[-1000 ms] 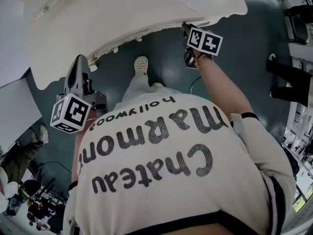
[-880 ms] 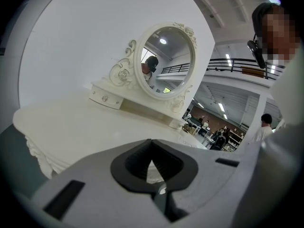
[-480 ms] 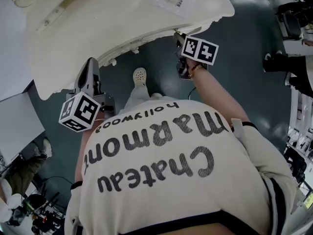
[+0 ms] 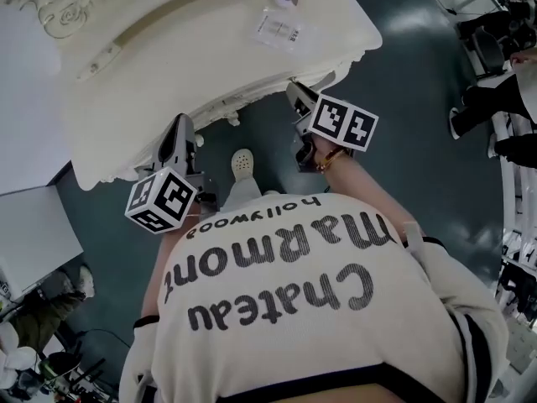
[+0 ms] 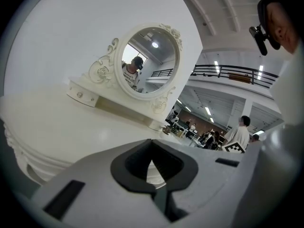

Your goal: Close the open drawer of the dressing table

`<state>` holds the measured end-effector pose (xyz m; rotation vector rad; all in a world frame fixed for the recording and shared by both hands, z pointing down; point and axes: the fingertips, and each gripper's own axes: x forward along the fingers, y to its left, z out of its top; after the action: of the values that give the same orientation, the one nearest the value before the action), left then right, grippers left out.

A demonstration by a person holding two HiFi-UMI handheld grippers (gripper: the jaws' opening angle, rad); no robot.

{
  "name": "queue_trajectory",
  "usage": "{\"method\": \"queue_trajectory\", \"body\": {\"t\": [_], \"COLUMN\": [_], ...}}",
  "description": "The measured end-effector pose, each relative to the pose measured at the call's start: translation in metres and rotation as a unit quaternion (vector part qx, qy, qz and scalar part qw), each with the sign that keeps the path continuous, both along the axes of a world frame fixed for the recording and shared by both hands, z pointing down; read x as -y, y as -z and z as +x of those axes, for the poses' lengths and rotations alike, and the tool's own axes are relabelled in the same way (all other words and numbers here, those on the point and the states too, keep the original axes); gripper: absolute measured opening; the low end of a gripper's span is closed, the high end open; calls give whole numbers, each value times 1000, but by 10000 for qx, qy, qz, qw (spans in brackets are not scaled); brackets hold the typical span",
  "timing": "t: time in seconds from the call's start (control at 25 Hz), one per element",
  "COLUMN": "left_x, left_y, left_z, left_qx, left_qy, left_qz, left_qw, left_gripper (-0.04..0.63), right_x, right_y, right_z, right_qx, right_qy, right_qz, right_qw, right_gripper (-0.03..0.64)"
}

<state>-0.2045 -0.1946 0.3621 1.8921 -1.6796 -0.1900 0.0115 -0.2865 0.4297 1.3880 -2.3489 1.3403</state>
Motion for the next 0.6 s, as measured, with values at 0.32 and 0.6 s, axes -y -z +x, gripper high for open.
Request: {"method": "queue_trajectory", "body": {"t": [0.32,0.6], "left_x": [-18,-39], "left_y": [14,14], "left_z": [15,30], "left_qx": [34,51], "left_qy": [164,201], "left_qz": [116,56], "left_qw": [9998,9998], "left_gripper": [8,8], "right_x": [-17,-46], "right_y": [66,85], "right_z": [-9,-11], "right_qx": [198,-396], "right_qy": [293,928], "right_qz": [863,1565], "right_qw": [9956,9825], "right_gripper": [69,69]}}
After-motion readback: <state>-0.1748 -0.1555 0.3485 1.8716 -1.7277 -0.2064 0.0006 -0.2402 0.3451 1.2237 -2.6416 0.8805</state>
